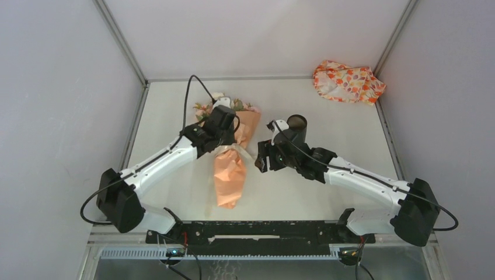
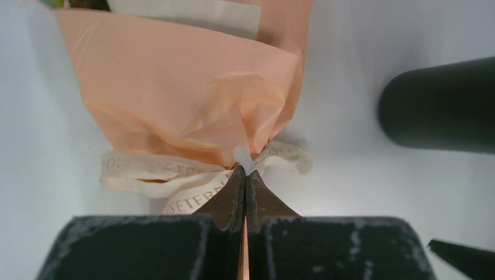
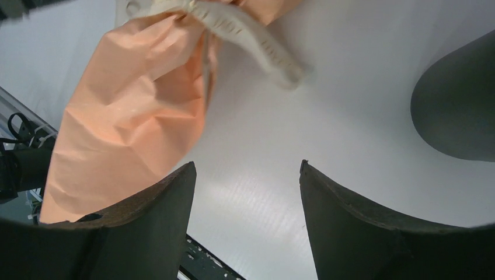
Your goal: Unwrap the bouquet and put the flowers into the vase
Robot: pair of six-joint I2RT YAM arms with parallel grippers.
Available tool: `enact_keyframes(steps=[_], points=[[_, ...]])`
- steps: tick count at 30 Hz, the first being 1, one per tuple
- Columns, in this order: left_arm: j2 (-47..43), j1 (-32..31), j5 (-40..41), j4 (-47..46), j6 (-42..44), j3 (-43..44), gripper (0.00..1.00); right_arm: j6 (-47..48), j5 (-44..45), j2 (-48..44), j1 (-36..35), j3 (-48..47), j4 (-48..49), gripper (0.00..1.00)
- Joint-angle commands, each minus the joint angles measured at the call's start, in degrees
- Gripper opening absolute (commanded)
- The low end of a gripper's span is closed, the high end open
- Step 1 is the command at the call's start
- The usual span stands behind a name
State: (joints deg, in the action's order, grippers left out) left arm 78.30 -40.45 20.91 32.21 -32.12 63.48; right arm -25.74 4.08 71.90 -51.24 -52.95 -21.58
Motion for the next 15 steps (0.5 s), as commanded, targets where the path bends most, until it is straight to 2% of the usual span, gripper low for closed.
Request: enact_keyframes(steps=[1,9,12,15], points=[[4.3,1.2,-5.8,-4.3,3.3,10.7,0.00,1.1,2.9,-4.5,-1.0,1.1,2.7,0.74],[11.5,1.9,-7.9,-2.3,6.2,26.0,0.00,3.4,8.6,-8.4,-3.5,2.0,3.5,0.74],[14.9,3.0,-9.7,-2.3,6.4,26.4,0.00,4.4,10.0,-9.6,-4.5,1.5,3.3,0.74],[17.3,5.2,-14.5,-6.9,6.2,24.3,0.00,5.5,12.0,-11.9,-6.8,1.4,3.7,0.73]])
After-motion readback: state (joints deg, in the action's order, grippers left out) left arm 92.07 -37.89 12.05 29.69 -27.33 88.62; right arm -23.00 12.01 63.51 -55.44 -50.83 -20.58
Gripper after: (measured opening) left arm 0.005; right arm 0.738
